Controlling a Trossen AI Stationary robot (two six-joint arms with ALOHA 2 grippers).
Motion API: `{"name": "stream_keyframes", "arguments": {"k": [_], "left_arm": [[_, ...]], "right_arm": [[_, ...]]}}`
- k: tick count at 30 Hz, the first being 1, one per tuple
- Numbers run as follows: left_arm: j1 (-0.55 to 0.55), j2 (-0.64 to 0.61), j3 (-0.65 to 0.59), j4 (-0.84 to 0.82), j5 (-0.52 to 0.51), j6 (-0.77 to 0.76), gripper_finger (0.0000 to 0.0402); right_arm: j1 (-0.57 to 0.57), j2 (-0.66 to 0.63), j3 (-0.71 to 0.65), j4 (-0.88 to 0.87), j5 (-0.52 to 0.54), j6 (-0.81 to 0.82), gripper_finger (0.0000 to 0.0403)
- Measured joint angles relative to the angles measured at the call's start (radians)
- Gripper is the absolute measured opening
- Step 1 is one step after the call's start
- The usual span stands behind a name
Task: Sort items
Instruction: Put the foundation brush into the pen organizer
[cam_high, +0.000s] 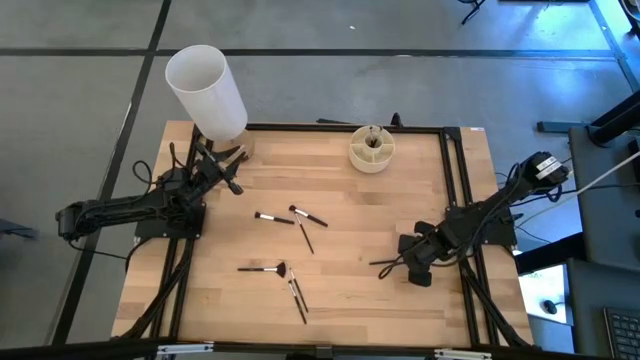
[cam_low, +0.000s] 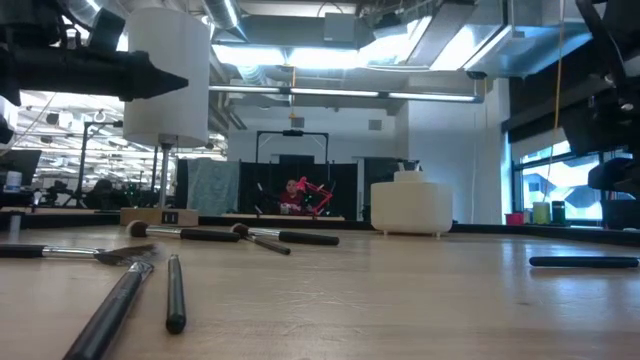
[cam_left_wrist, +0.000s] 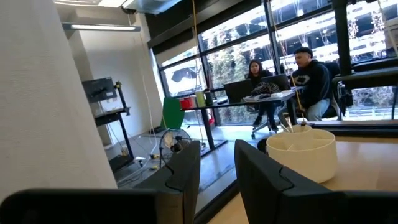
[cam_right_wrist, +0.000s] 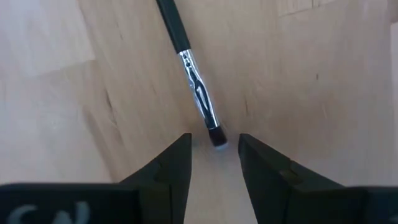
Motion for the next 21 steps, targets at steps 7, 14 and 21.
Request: {"name": "stream_keyframes", "arguments": {"k": [7,14,21], "left_arm": [[0.000,0.000,0.000,-0.001,0.000,-0.028,0.0095],[0.000,0.000,0.000,-0.006,0.000,-0.058,0.0095],[0.000,0.000,0.000,-0.006,-0.002,-0.058,0.0095]], "right_arm": [[0.000,0.049,0.001,0.012,0.008,0.000,0.0109],[-0.005,0.052,0.040,-0.043,0.014,-0.036,0.0009],[-0.026,0.055,0.228,-0.230,0.190,-0.167,0.0004]]}}
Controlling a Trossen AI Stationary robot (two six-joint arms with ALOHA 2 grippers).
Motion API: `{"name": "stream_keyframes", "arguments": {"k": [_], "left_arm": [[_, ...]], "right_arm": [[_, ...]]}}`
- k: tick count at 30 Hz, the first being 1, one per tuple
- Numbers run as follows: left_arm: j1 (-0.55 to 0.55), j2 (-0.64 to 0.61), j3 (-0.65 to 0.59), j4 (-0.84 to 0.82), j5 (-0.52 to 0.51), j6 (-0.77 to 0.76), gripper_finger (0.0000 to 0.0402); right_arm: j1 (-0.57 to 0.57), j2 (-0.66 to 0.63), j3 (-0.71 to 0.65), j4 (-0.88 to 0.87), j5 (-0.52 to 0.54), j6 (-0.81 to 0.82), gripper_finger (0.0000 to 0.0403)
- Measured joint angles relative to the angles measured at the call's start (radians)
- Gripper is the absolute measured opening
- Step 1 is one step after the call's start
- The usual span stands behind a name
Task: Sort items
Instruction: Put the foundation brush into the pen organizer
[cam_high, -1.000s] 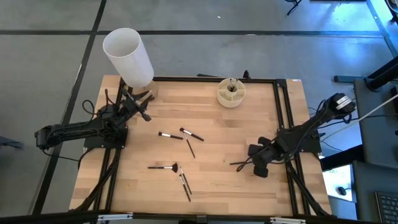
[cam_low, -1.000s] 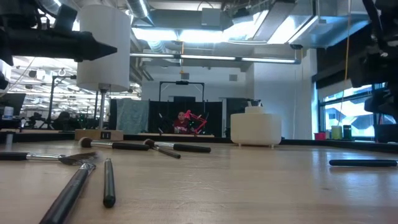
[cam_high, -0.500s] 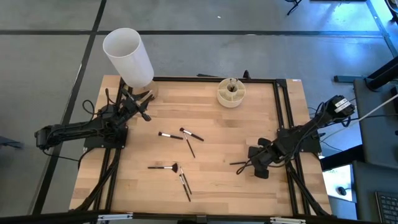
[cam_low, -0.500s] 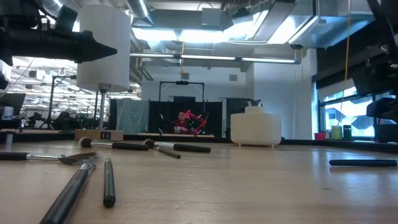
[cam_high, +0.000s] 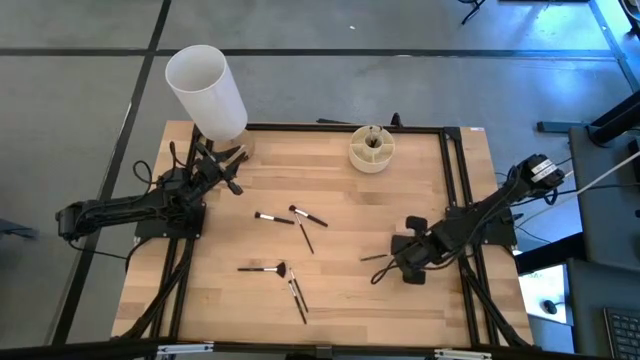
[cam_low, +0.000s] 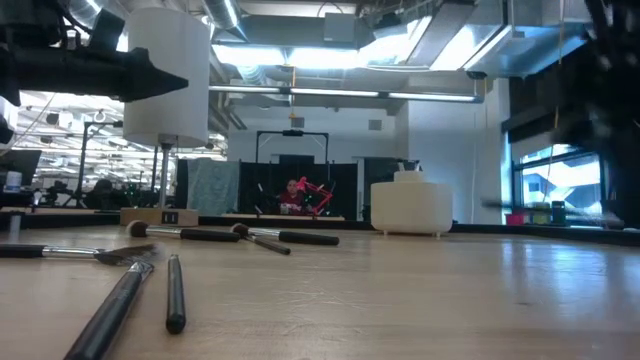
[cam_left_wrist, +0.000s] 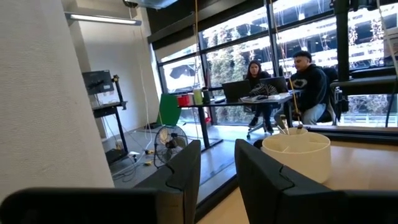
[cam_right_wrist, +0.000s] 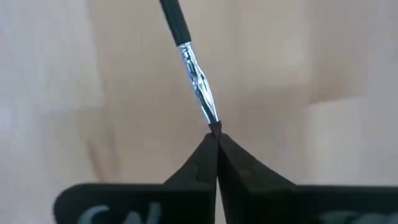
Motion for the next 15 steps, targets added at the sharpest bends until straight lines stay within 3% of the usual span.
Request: {"name": "stream_keyframes", "arguments": {"k": [8,15], "left_arm": [[0.000,0.000,0.000,0.013,-0.021,0.014,0.0095],[0.000,0.000,0.000,0.015,-0.049,0.034,0.0095]], "right_arm": [[-0.090,0.000,0.283,-0.390,0.542,-0.210,0.0002],[-0.350,0.001,0.348,-0.508,0.792,-0.504,0.0001]]}}
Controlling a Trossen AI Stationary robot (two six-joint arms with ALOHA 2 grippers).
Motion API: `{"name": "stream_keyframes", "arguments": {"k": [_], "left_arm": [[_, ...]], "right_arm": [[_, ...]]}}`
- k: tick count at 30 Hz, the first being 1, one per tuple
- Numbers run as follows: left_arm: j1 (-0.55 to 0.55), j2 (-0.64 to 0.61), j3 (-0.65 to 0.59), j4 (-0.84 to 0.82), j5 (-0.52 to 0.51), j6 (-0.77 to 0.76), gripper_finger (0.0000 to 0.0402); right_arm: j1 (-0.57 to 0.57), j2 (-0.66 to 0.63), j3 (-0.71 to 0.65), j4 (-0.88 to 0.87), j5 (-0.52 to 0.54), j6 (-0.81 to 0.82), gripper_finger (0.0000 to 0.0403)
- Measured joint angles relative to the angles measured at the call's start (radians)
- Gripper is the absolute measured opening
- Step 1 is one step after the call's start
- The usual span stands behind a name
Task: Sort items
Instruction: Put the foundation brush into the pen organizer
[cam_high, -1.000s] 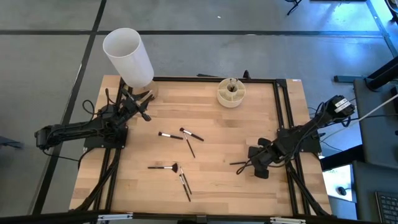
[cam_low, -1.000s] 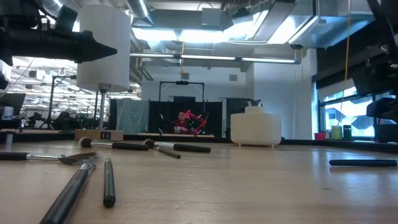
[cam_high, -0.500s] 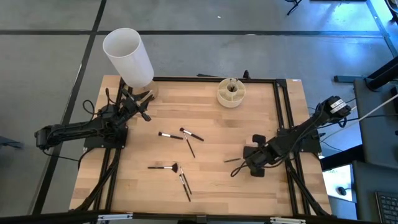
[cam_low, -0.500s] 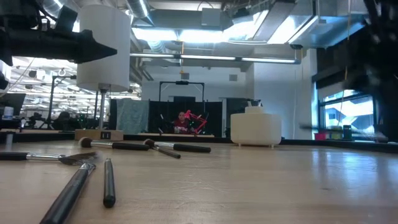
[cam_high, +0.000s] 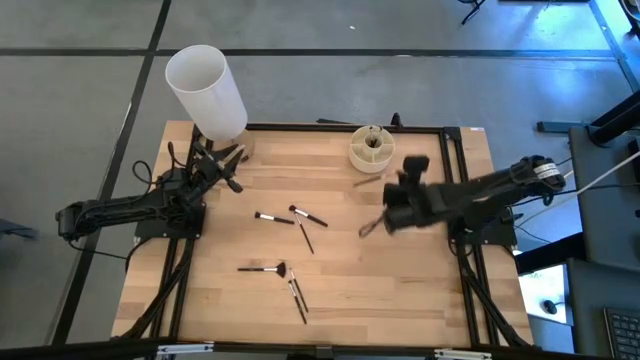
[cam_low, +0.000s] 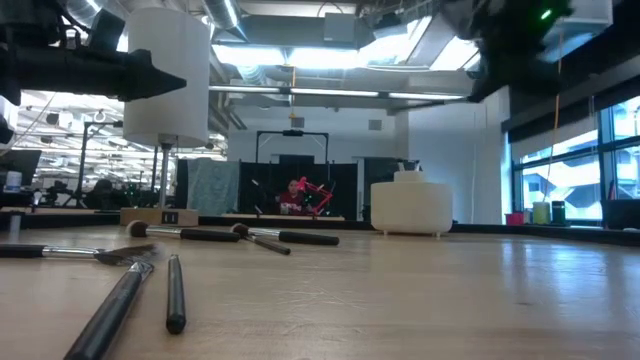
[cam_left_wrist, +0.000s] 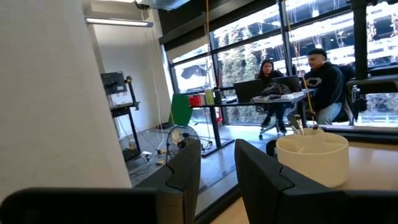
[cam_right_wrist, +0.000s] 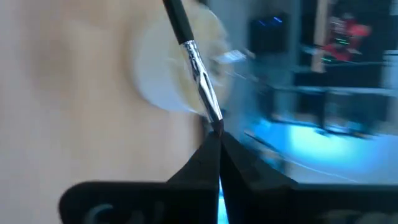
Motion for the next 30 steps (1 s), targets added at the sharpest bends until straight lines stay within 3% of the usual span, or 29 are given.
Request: {"name": "stream_keyframes", "arguments": {"k": [10,22,30], "left_arm": [[0.000,0.000,0.000,0.007,-0.001,0.027,0.0095],[0.000,0.000,0.000,0.073,-0.008,0.069,0.0095],[0.000,0.000,0.000,0.104,-0.007,0.113,0.0095]], "right_arm": [[-0.292,0.007,0.000,0.014,0.267,-0.591,0.0001],[-0.454,0.052,-0.005,0.122,0.239,-1.022,0.0001],[-0.488,0.114,-0.005,0.277,0.231,-1.150,0.0001]]}}
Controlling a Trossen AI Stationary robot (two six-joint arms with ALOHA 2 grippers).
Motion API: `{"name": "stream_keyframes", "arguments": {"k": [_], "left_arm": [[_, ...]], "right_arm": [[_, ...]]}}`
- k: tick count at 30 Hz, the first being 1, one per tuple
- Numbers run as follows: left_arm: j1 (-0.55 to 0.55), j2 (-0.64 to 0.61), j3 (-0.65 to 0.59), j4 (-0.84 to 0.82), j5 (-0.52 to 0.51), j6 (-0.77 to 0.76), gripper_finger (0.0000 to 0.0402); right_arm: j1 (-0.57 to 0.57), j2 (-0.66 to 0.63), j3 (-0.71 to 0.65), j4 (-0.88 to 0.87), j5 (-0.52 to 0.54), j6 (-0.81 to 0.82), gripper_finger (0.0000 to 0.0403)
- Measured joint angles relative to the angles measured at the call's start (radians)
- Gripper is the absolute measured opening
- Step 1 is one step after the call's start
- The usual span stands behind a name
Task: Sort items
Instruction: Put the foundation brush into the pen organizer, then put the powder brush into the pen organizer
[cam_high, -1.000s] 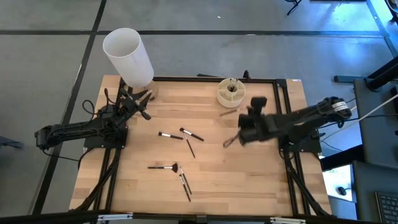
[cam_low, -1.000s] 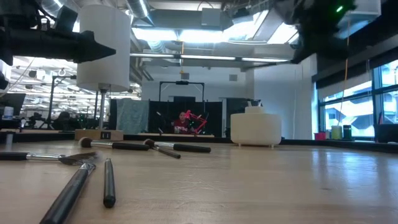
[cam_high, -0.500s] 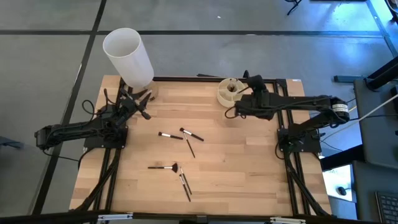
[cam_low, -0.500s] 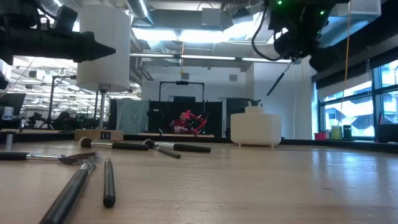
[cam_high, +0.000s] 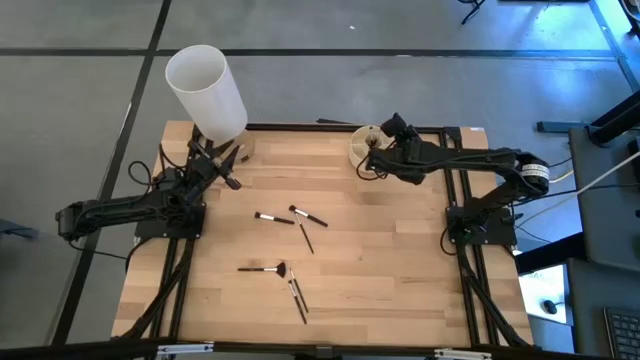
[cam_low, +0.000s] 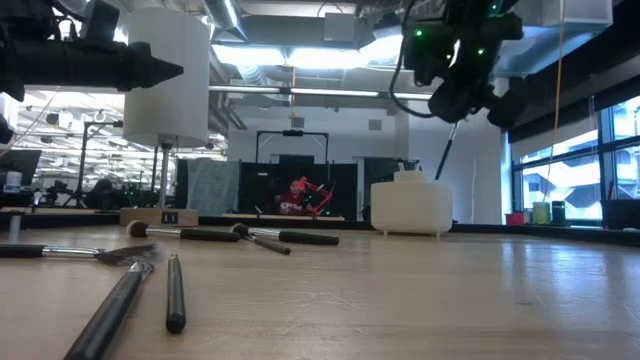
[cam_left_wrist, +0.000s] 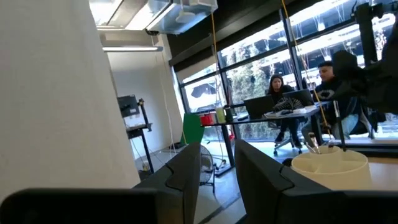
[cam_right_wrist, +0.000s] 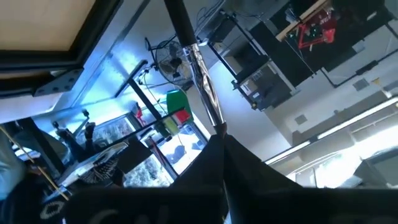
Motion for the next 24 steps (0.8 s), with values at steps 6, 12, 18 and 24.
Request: {"name": "stream_keyframes", "arguments": {"k": [6,12,18,24], "left_arm": [[0.000,0.000,0.000,0.000,-0.002,0.014,0.0095],[0.000,0.000,0.000,-0.008,-0.002,0.013,0.0095],[0.000,0.000,0.000,-0.017,-0.002,0.001,0.0095],[0.000,0.000,0.000,-0.036,-0.001,-0.018,0.0095]], "right_arm": [[-0.007,0.038,0.000,0.010,-0.050,-0.035,0.0009],[-0.007,0.042,0.000,0.016,-0.090,-0.034,0.0035],[-0.007,0.042,0.000,0.018,-0.108,-0.027,0.0055],[-0.007,0.041,0.000,0.019,-0.108,0.014,0.0079]]}}
